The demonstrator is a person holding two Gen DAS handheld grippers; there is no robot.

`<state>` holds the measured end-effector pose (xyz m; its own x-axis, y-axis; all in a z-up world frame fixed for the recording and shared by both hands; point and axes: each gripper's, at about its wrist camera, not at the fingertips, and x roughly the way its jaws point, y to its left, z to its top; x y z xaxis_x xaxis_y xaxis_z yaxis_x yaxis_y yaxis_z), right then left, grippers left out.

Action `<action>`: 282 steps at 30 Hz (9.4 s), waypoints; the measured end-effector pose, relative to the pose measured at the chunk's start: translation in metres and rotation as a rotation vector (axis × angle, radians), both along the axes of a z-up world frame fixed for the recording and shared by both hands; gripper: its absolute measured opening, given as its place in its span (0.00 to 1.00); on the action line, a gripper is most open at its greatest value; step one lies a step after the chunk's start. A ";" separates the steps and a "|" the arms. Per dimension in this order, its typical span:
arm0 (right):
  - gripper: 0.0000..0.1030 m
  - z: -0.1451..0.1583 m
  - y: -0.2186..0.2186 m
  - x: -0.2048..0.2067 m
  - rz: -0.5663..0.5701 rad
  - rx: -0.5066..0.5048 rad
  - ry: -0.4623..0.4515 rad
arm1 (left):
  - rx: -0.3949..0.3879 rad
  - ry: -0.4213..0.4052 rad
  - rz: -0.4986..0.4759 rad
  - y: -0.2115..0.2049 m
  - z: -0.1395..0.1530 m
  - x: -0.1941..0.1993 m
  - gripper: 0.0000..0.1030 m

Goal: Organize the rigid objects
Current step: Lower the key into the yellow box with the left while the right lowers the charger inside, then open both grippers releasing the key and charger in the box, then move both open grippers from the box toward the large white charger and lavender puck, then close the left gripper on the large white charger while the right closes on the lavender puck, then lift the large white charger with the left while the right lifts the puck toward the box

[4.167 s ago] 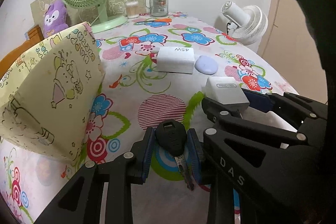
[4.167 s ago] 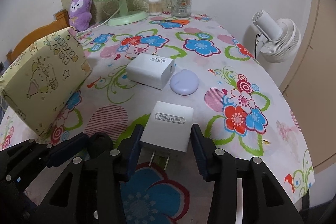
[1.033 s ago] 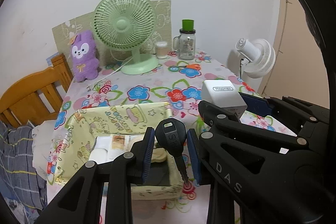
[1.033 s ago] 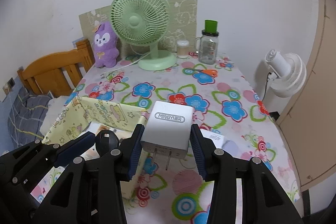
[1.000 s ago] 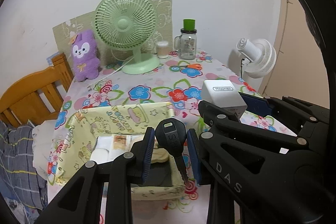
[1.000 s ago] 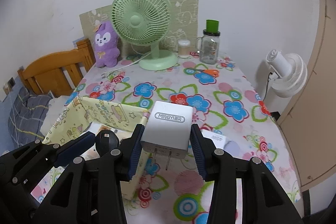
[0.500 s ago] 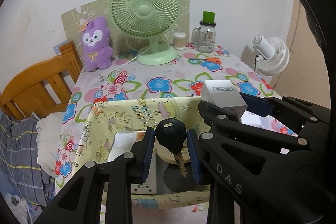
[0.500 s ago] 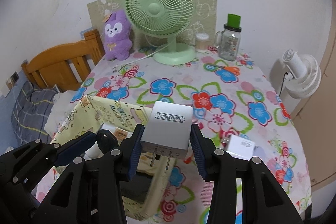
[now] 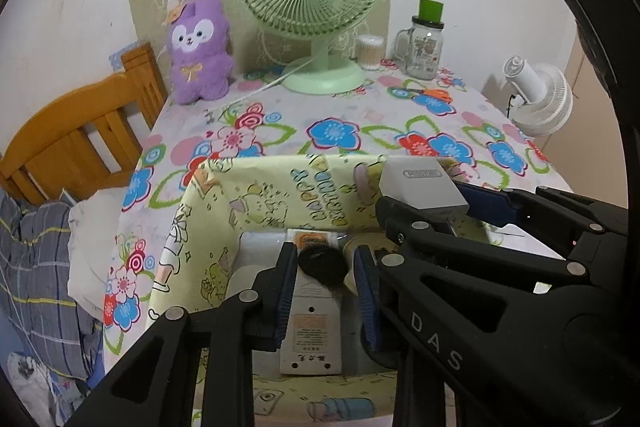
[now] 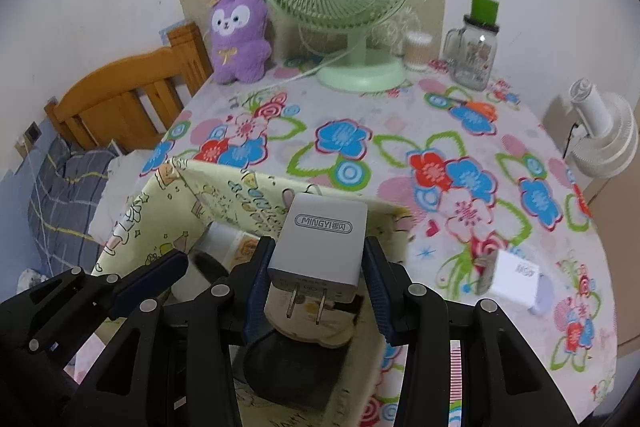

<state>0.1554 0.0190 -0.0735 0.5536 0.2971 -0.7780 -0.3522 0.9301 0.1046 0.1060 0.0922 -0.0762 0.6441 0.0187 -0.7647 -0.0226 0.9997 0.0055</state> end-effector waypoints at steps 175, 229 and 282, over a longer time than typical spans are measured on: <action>0.67 -0.088 -0.216 0.042 -0.205 -0.119 0.068 | -0.020 0.106 -0.207 -0.206 -0.088 0.064 0.99; 0.43 -0.069 -0.239 0.020 -0.281 -0.050 0.029 | -0.001 0.072 -0.207 -0.223 -0.074 0.058 0.55; 0.43 0.011 -0.207 -0.082 -0.252 -0.033 -0.135 | -0.003 -0.073 -0.182 -0.189 0.000 -0.042 0.55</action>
<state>0.0736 -0.1885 -0.0622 0.7062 0.1127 -0.6990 -0.1186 0.9921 0.0401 0.0644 -0.0973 -0.0761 0.6904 -0.1054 -0.7157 0.1582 0.9874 0.0072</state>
